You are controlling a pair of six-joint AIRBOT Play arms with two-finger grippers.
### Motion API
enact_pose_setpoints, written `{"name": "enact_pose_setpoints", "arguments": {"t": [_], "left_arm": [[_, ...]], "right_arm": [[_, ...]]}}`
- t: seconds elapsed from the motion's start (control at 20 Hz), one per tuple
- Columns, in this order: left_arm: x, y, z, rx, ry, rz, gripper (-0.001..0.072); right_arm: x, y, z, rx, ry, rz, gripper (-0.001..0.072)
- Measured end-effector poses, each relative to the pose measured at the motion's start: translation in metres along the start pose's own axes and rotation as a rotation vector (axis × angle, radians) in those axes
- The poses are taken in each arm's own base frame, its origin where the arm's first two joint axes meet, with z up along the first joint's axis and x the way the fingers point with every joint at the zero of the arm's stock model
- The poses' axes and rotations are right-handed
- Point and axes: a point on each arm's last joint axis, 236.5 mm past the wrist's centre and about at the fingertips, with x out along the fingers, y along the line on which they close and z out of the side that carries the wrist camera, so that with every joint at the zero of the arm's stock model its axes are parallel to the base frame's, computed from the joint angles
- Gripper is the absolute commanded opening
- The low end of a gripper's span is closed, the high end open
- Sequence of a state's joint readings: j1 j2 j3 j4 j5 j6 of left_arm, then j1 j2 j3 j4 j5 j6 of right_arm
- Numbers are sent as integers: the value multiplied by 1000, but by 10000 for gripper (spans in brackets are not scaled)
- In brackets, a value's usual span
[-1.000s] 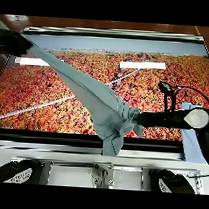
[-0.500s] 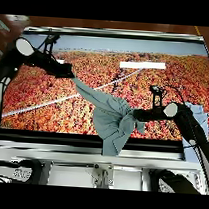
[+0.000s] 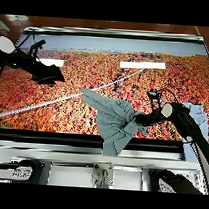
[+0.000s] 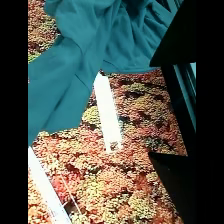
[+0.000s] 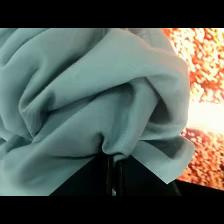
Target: Fold the shirts.
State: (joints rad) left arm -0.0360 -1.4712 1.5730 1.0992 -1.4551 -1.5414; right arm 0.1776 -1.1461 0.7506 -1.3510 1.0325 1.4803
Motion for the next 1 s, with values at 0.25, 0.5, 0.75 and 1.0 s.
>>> {"name": "enact_pose_setpoints", "arguments": {"t": [0.25,0.5,0.75,1.0], "left_arm": [[46,-25,-97,-19,164,-58,708],[132,-85,-186,-91,260,-211,709],[185,-122,-223,-139,251,-252,709],[217,-136,-229,-213,215,-264,708]], "right_arm": [[0,-9,-9,-24,41,-39,70],[0,-9,-9,-23,37,-37,70],[0,-7,-9,-19,37,-30,70],[0,-6,-13,-17,54,-26,71]]}}
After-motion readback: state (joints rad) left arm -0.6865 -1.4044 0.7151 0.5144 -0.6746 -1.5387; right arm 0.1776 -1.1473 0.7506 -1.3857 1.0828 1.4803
